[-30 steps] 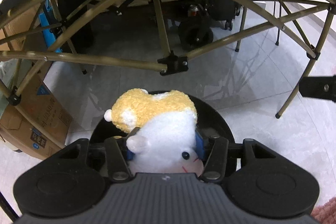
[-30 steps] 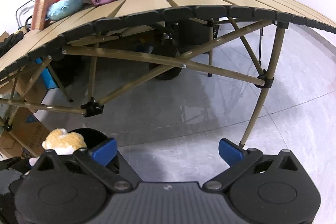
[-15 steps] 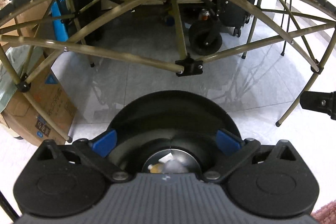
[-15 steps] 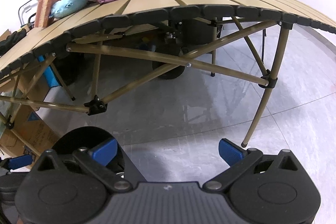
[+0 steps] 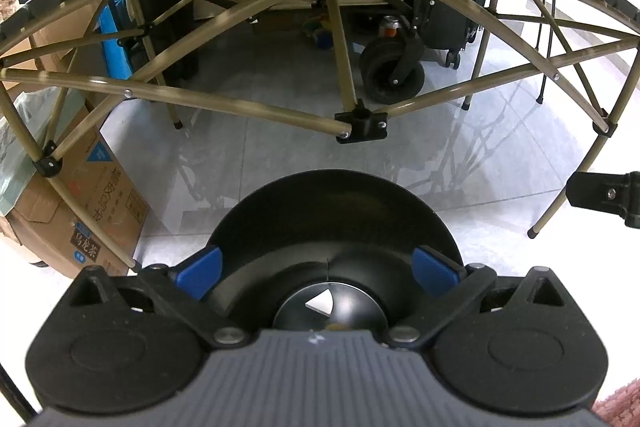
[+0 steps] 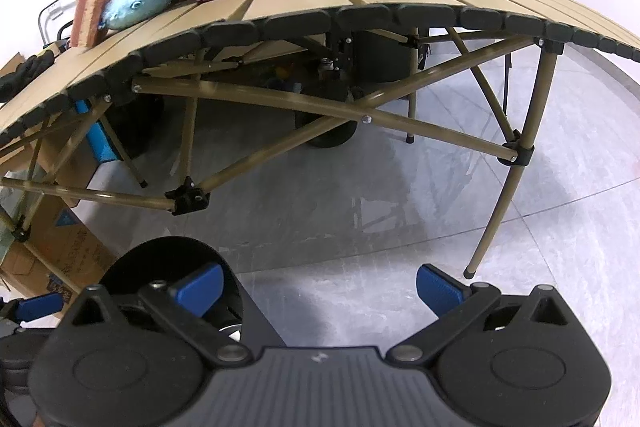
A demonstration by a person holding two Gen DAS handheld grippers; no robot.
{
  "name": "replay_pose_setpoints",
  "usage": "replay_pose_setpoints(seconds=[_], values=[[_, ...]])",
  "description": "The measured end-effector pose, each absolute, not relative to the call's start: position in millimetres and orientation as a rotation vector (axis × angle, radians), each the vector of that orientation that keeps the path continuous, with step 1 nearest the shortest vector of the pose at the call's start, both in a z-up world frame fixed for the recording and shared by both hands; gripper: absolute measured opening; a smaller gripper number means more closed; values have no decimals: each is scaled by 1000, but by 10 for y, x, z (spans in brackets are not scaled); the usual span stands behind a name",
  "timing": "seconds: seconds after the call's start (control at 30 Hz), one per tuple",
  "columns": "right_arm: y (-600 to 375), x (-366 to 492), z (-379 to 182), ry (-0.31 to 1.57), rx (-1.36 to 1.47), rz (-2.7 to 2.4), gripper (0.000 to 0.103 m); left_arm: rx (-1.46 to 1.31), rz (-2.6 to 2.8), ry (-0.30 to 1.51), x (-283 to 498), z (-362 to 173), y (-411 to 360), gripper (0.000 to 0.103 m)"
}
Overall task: Collect trash
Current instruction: 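Raise both grippers out of the bin back toward the table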
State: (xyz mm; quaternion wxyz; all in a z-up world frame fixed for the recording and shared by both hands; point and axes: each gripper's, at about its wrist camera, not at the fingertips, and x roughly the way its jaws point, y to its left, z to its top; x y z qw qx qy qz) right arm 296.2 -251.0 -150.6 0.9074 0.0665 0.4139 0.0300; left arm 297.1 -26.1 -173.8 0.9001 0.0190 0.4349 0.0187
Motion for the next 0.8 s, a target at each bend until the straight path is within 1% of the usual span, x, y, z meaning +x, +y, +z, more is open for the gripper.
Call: replay_pose_setpoints(seconds=[0.37,0.8], values=[[-2483,2855,-1374,812,125,91,103,-21,22,862,2828,-1552,-231,103],[-2453,2740,-1264,773,122,134,103,-37,6,770,2607,-1279,-213,103]])
